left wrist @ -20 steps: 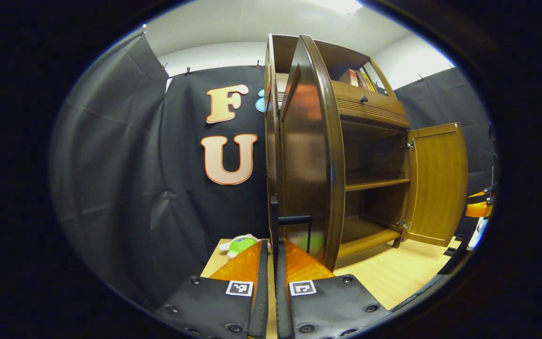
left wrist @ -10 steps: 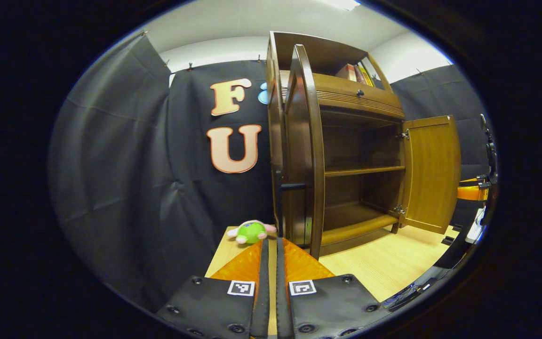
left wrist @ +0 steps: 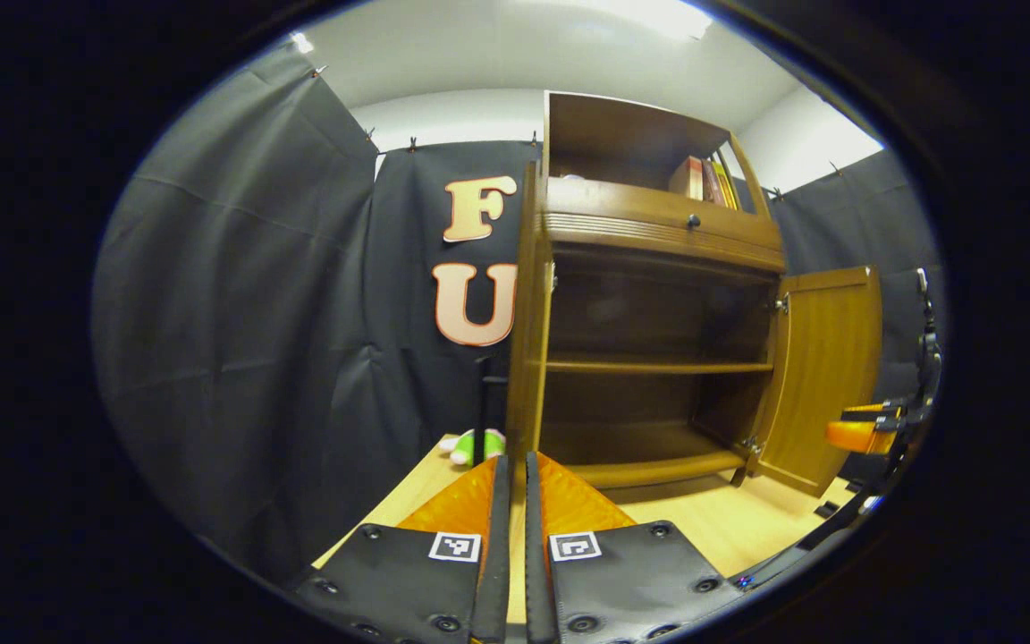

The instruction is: Open the right door of the double-door shoe cabinet with the right hand, and open the left door with the left hand.

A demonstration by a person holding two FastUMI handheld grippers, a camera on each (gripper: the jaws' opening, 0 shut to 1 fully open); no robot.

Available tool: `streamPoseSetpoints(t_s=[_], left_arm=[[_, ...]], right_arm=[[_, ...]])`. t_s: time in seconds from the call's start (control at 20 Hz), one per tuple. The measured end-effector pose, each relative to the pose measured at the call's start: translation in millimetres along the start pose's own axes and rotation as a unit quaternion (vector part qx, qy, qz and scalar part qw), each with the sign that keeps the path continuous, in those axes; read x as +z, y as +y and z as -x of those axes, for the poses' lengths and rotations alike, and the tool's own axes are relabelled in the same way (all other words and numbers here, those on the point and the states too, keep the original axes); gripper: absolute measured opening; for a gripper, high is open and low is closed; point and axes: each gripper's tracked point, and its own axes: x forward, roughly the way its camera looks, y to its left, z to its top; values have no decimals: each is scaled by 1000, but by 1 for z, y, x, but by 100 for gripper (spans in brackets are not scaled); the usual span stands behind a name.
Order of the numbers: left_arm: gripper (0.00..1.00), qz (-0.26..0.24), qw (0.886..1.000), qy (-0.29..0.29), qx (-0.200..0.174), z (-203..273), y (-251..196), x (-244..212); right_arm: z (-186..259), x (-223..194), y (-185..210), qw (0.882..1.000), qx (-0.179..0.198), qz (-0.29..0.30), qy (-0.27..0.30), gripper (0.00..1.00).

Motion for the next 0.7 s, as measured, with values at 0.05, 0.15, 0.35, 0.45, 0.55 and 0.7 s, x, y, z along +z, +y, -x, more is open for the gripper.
streamPoseSetpoints(t_s=[0.05, 0.15, 0.35, 0.45, 0.55, 0.7], left_arm=[[14, 5, 1000, -3, -5, -6, -17, 2], [14, 26, 999, -4, -25, -16, -54, 1], [18, 35, 999, -9, -18, -33, -100, -4], [19, 23, 1000, -4, -19, -42, -122, -10], [19, 7, 1000, 2, -11, -44, -128, -16], [39, 4, 1000, 0, -22, -42, -143, -19]], right_arm=[[1, 0, -3, 1000, -1, 0, -1, 90], [5, 1, -14, 1000, -8, -6, -4, 100], [20, 2, -44, 999, -35, -2, -11, 80], [27, 3, -59, 999, -47, 2, -13, 80], [33, 3, -69, 999, -53, -5, -13, 91], [41, 2, -80, 998, -61, -2, -16, 91]])
